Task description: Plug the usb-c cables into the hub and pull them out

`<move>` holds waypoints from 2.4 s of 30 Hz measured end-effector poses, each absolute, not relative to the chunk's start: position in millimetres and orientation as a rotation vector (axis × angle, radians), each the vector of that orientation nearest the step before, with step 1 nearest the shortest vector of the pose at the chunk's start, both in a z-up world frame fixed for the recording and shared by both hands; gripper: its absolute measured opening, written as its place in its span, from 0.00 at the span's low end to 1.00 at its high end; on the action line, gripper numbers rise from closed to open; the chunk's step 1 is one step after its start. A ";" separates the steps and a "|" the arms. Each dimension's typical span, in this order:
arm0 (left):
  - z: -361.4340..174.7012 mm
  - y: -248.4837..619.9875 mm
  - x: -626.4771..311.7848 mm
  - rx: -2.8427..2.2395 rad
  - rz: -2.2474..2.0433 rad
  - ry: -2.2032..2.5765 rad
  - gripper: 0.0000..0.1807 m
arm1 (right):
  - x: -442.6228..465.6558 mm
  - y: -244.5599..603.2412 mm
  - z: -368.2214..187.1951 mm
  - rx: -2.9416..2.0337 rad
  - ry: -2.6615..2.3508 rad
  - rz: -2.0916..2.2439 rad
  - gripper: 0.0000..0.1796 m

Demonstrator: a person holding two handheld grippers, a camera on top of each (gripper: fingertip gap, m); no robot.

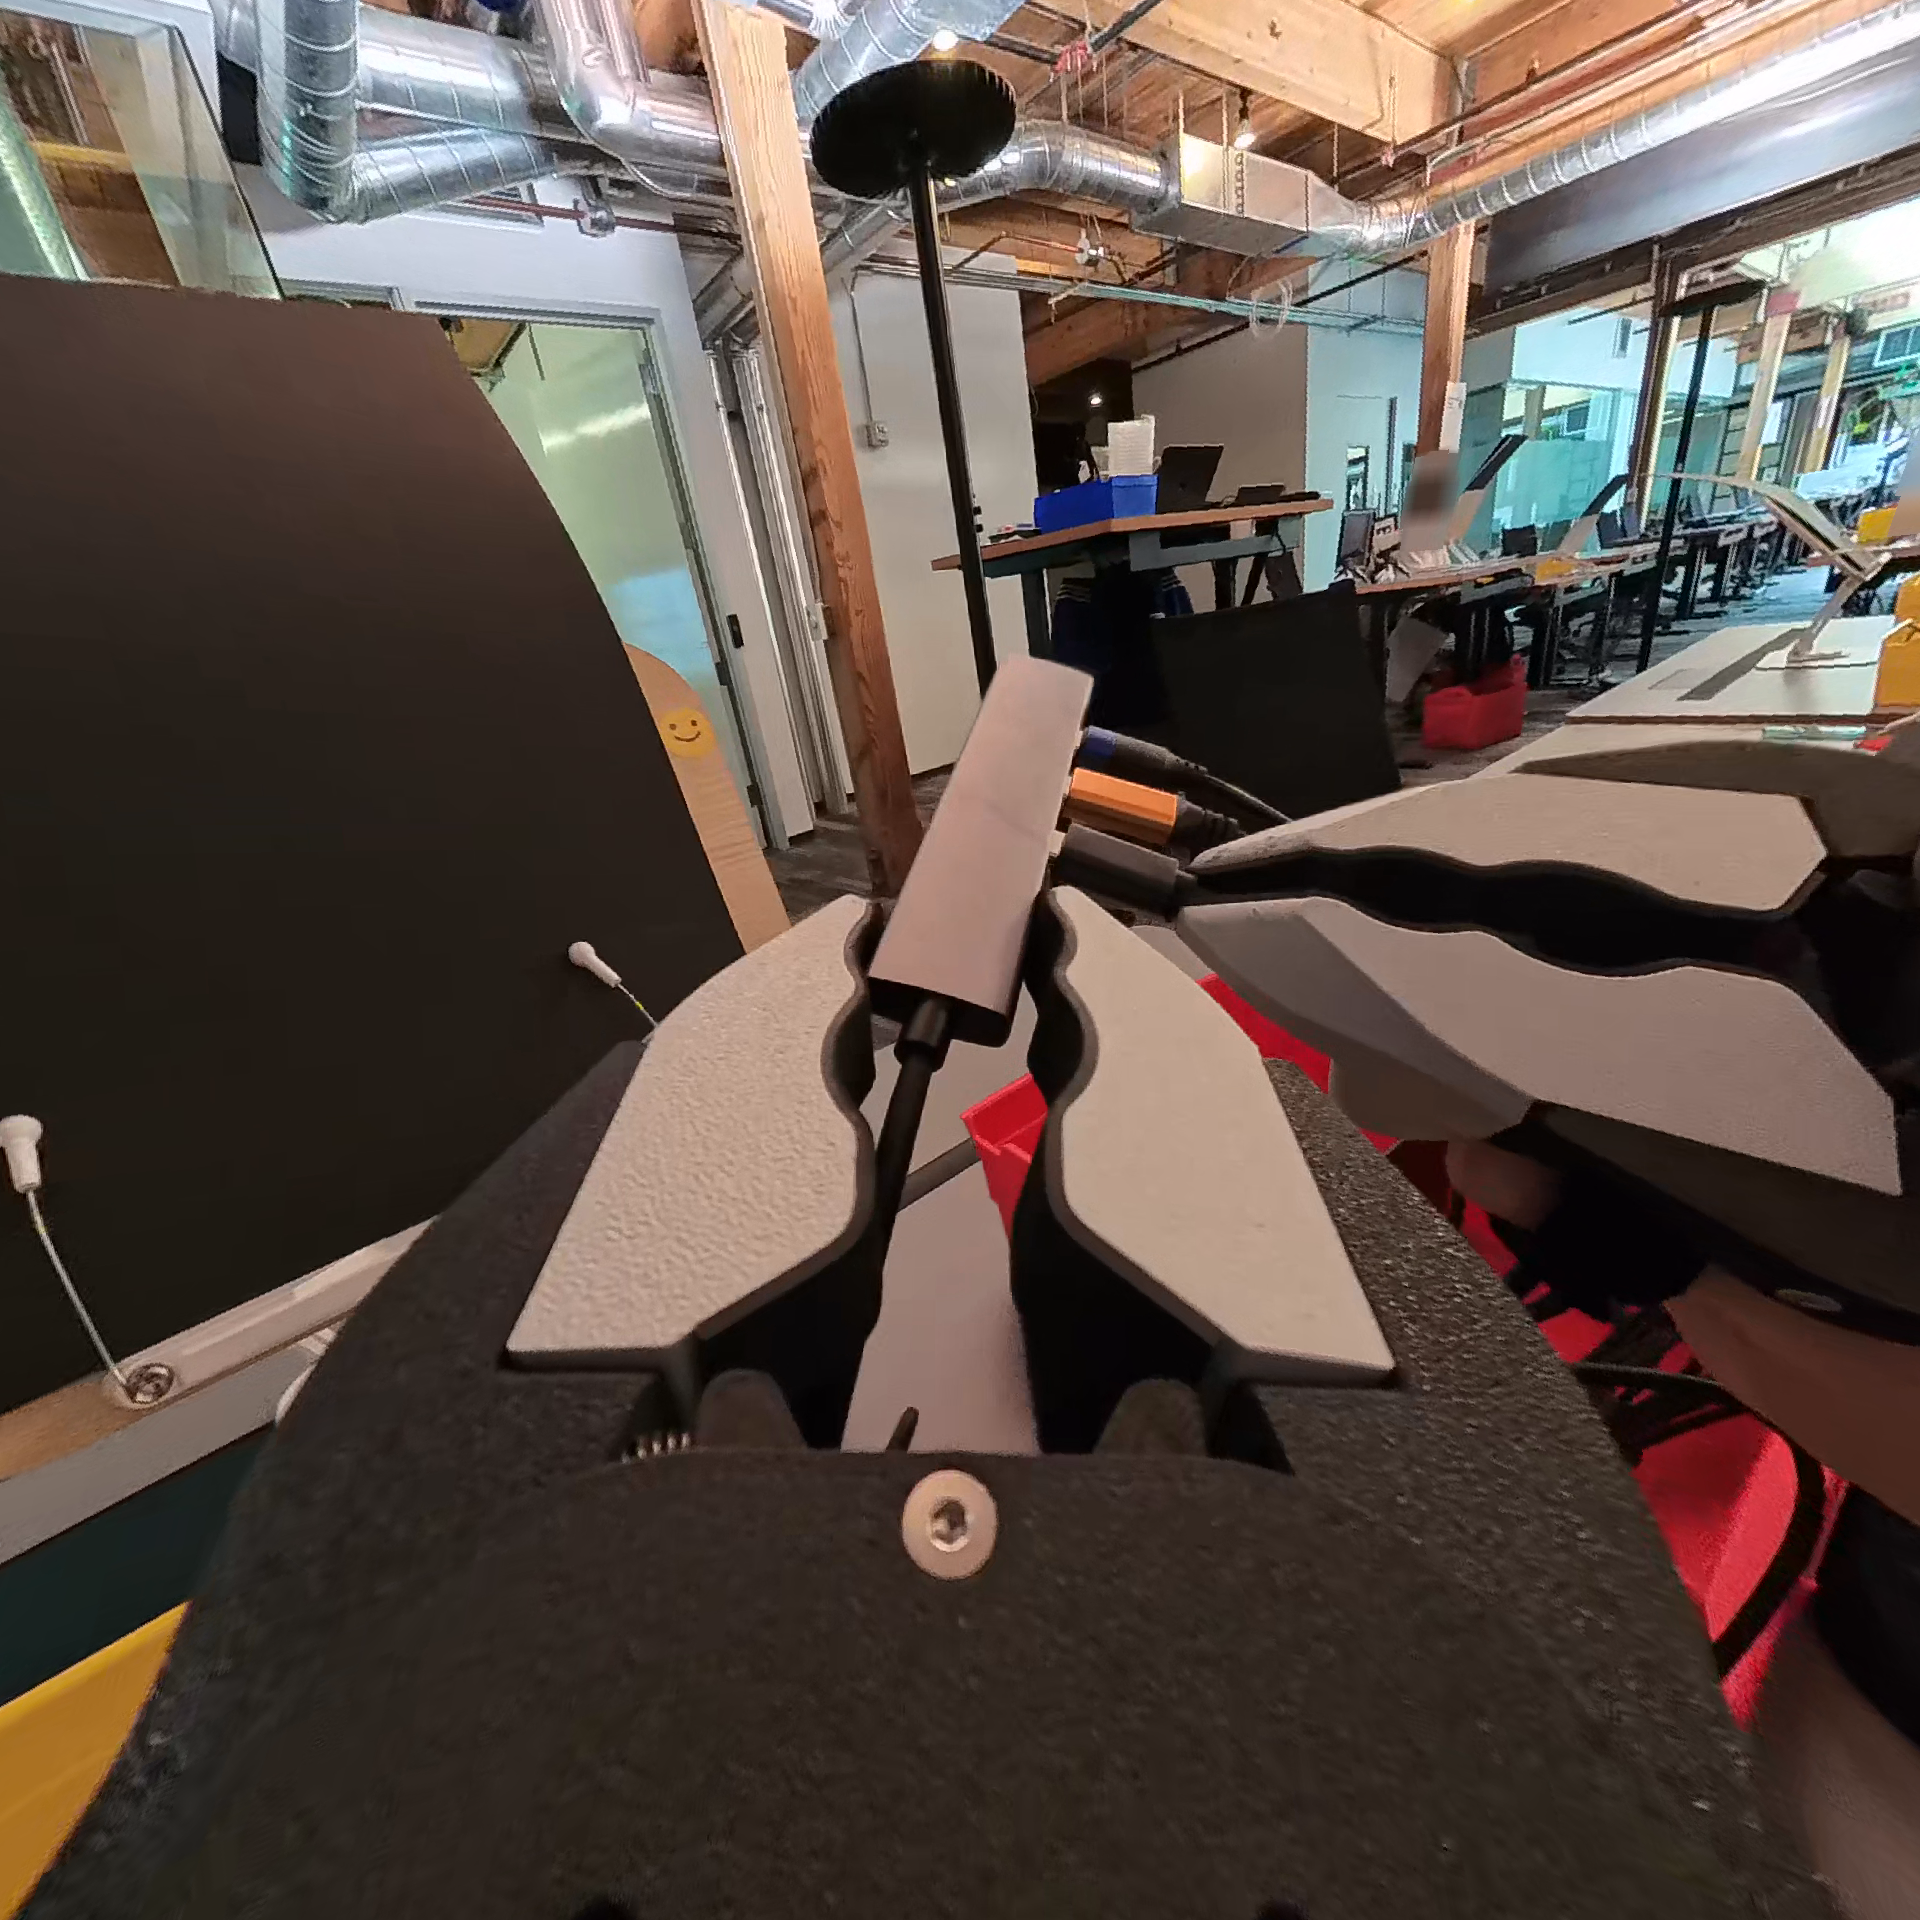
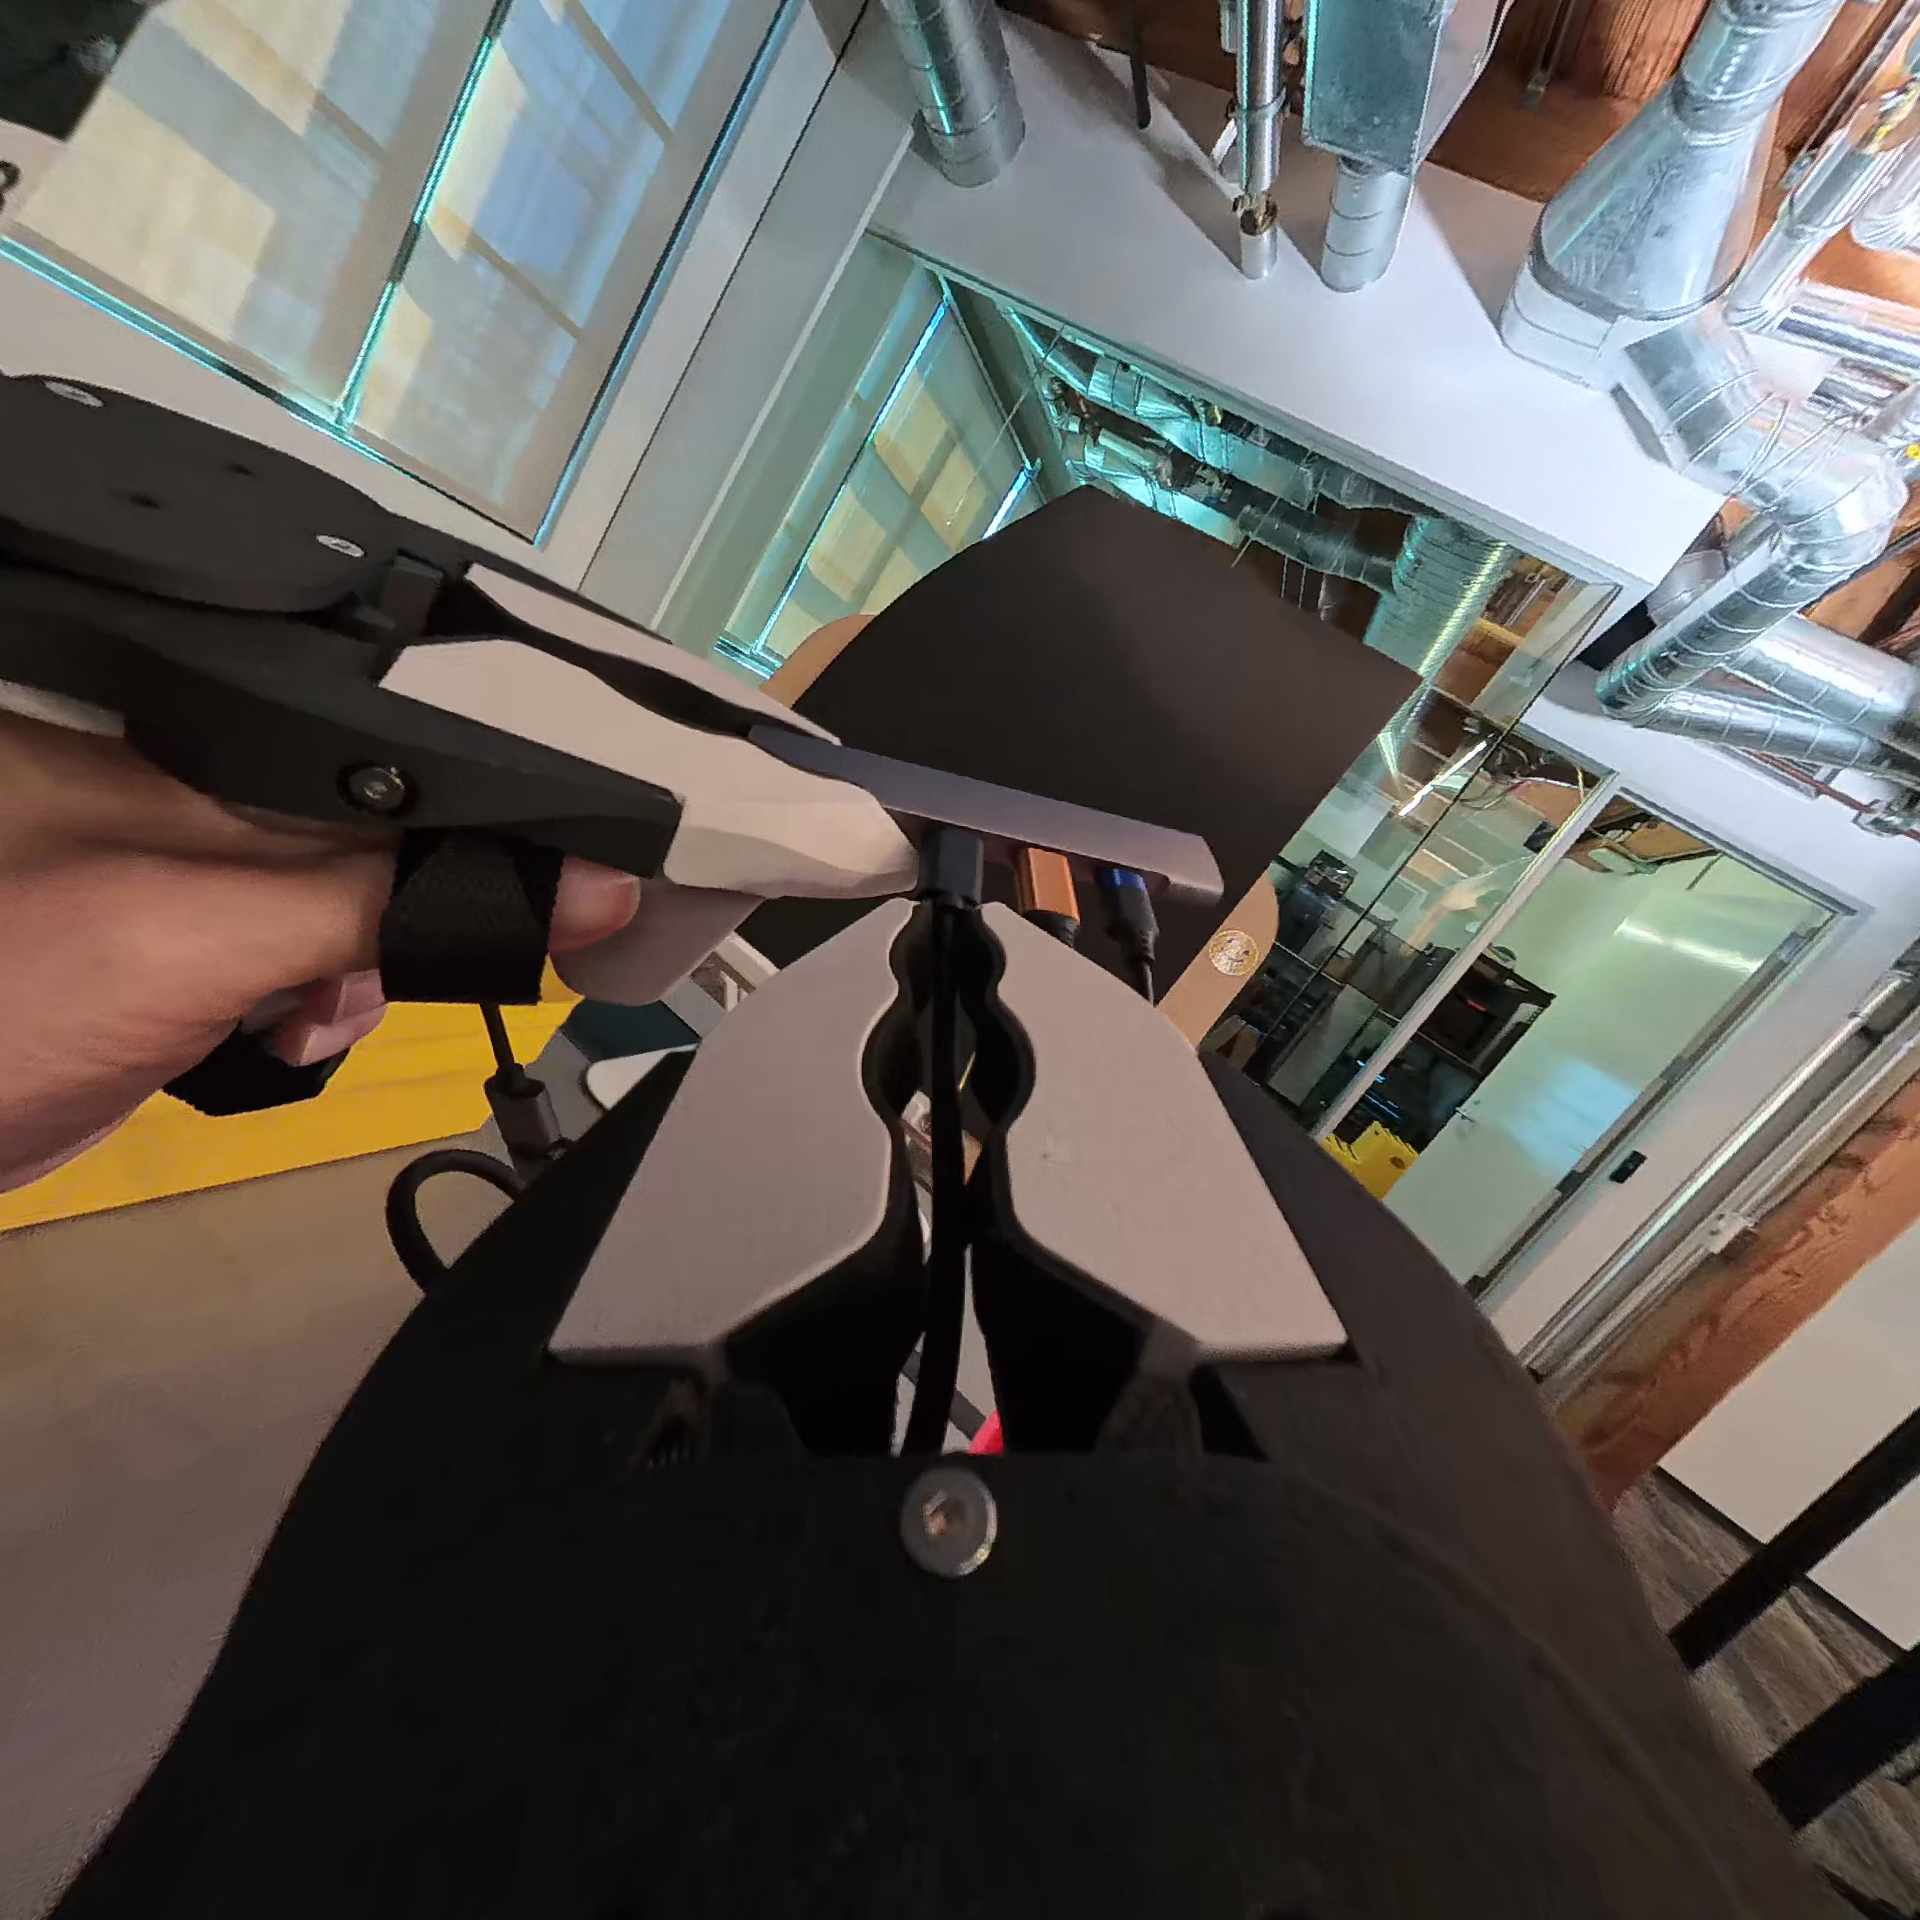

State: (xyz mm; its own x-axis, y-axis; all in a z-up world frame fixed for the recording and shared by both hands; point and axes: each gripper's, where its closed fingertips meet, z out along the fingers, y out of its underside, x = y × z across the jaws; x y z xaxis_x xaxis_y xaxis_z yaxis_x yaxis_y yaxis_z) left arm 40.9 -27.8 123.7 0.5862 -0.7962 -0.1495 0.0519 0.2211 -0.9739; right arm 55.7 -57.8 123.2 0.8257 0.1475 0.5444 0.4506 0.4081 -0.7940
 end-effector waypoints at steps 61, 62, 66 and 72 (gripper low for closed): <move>154.5 20.8 -99.9 -1.304 -0.773 0.456 0.13 | 158.7 -152.8 422.7 -1.294 -0.621 -0.231 0.04; 155.2 20.2 -100.2 -1.300 -0.782 0.453 0.13 | 160.9 -147.7 424.1 -1.304 -0.617 -0.229 0.04; 153.5 21.2 -98.4 -1.305 -0.796 0.456 0.13 | 170.1 -123.4 419.3 -1.365 -0.598 -0.248 0.04; 151.2 23.0 -97.8 -1.313 -0.805 0.460 0.13 | 191.1 -69.8 356.2 -1.532 -0.595 -0.242 0.04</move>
State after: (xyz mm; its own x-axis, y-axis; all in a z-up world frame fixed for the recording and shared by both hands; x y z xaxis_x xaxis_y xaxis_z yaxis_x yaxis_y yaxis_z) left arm -97.8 23.0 151.2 0.6554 -0.7426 0.1380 0.2579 0.0483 -0.9650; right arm 191.1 -69.8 356.2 0.8371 0.2147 0.5032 0.5051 0.0500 -0.8616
